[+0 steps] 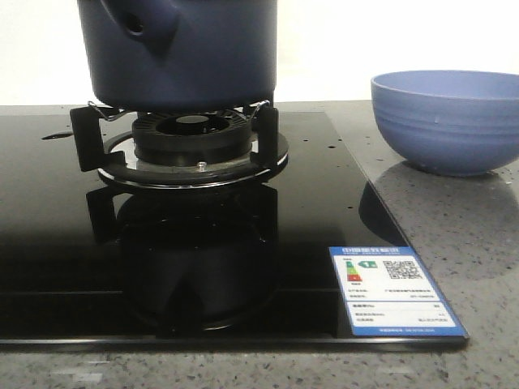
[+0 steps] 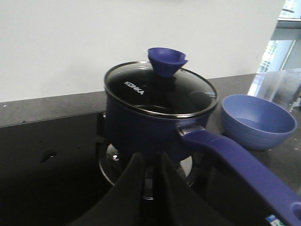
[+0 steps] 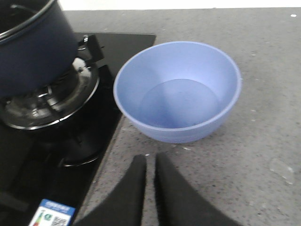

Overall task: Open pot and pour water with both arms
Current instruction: 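Move left gripper to the lid knob, right gripper to the bowl rim, then grasp the blue lid knob with left gripper and the bowl rim with right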

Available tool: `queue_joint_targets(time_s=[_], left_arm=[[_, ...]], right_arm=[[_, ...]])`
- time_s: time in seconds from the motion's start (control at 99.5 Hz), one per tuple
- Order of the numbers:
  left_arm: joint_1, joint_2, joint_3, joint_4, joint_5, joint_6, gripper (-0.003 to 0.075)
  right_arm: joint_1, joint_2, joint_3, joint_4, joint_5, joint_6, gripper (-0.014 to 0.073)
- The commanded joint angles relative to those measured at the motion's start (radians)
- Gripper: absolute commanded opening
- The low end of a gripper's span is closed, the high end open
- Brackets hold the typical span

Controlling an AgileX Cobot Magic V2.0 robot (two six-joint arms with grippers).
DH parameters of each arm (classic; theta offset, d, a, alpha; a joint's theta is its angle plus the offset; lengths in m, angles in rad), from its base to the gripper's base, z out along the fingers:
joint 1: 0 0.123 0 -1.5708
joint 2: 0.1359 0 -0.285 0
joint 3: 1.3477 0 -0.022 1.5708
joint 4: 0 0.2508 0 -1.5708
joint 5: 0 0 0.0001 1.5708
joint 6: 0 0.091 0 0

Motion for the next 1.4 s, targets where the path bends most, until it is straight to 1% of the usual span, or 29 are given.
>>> queue_joint_targets(time_s=[0.0,0.03,0.05,0.1,0.131,0.171,0.352,0.482,0.663,0.754,0.854,0.975,1.025,1.155,1.266,1.387], left_arm=[[-0.047,0.034,-0.037,-0.041,-0.092,0.006,0.0170],[-0.064,0.043,-0.037,-0.046,-0.105,0.006,0.0237],[-0.070,0.050,-0.037,-0.054,-0.114,0.006,0.0265],[-0.090,0.067,-0.037,-0.064,-0.131,0.006,0.0364],[-0.098,0.075,-0.037,-0.066,-0.141,0.006,0.0400],[-0.109,0.090,-0.037,-0.069,-0.154,0.006,0.0428],[-0.157,0.171,-0.039,-0.089,-0.243,0.006,0.0419],[-0.215,0.251,-0.046,-0.087,-0.358,0.007,0.0419],[-0.304,0.409,-0.118,-0.006,-0.475,0.007,0.0424],[-0.312,0.494,-0.155,-0.002,-0.549,0.007,0.0434],[-0.308,0.578,-0.209,-0.002,-0.597,0.007,0.0456],[-0.302,0.671,-0.278,0.006,-0.600,0.007,0.0484],[-0.302,0.705,-0.307,0.030,-0.596,0.007,0.0485],[-0.302,0.785,-0.375,0.037,-0.594,0.007,0.0484],[-0.300,0.836,-0.409,0.044,-0.598,0.007,0.0484],[-0.276,0.863,-0.418,0.050,-0.616,0.007,0.0484]], right_arm=[[0.026,0.020,-0.038,0.031,-0.047,-0.021,0.0196],[0.031,0.022,-0.038,0.033,-0.047,-0.021,0.0279],[0.034,0.024,-0.038,0.033,-0.047,-0.021,0.0326],[0.036,0.026,-0.038,0.033,-0.053,-0.021,0.0411],[0.036,0.026,-0.038,0.033,-0.059,-0.021,0.0437],[0.036,0.026,-0.038,0.033,-0.066,-0.021,0.0442],[0.036,0.026,-0.038,0.033,-0.081,-0.021,0.0439],[0.036,0.026,-0.038,0.033,-0.081,-0.021,0.0439],[0.036,0.026,-0.038,0.033,-0.081,-0.021,0.0439],[0.036,0.026,-0.038,0.033,-0.081,-0.021,0.0439],[0.036,0.026,-0.038,0.033,-0.081,-0.021,0.0439],[0.036,0.026,-0.038,0.033,-0.081,-0.023,0.0439],[0.036,0.026,-0.038,0.033,-0.081,-0.023,0.0439],[0.036,0.026,-0.038,0.033,-0.081,-0.023,0.0439],[0.036,0.026,-0.038,0.033,-0.081,-0.023,0.0439],[0.036,0.026,-0.038,0.033,-0.081,-0.023,0.0439]])
